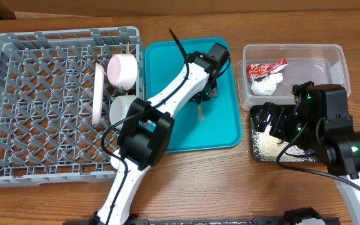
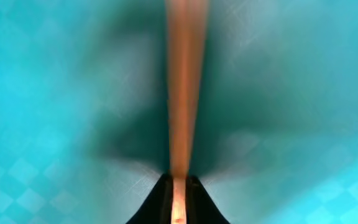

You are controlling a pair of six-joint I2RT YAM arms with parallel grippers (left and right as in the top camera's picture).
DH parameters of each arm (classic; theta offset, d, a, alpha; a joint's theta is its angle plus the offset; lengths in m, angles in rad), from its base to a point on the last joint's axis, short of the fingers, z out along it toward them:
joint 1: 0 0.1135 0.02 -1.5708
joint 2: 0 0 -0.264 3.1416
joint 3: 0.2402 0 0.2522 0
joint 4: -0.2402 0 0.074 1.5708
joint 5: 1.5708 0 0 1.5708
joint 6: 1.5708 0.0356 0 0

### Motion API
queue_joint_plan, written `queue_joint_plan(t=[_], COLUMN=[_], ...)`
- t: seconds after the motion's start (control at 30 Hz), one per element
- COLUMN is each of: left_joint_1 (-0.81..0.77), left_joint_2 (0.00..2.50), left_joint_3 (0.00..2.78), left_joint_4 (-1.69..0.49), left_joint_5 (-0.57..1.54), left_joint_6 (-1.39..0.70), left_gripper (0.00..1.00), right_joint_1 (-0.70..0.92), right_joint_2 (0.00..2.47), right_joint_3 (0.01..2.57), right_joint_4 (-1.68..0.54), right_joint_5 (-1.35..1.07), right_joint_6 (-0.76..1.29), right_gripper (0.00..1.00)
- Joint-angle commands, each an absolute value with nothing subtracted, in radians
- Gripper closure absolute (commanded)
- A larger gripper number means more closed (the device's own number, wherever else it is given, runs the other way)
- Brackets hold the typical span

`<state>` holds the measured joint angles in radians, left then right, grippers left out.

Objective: Sort waste into correct bins and load items into the dishwasher
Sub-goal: 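Grasp the remaining wooden chopstick on the teal tray with the left gripper, then carry the chopstick with the left gripper and drop it in the rack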

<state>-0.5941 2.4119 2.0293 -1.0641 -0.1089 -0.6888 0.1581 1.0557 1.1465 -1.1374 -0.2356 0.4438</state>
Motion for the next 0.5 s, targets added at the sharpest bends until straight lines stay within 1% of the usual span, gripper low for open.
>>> queue_joint_plan(t=[0.0, 0.17, 0.27, 0.47], left_joint_1=[-0.596, -0.595, -0.588, -0.562], left_joint_2=[2.469, 2.467, 2.425, 2.296], left_joint_3=[2.037, 2.044, 2.074, 2.146], left_joint_4=[-1.071, -1.092, -1.118, -1.209], left_joint_5=[-0.091, -0.093, -0.115, -0.143], left_joint_6=[-0.703, -0.676, -0.651, -0.535], left_gripper=[0.96, 0.96, 0.96, 0.96], right_joint_1=[0.156, 0.156, 0.156, 0.156], right_joint_2=[1.052, 1.052, 1.052, 1.052], right_joint_3=[1.166, 1.166, 1.166, 1.166], right_joint_4=[-1.132, -1.132, -1.132, -1.132], right_joint_5=[-0.228, -0.228, -0.228, -0.228], right_joint_6=[0.441, 0.44, 0.44, 0.44], right_gripper=[0.0, 0.0, 0.0, 0.0])
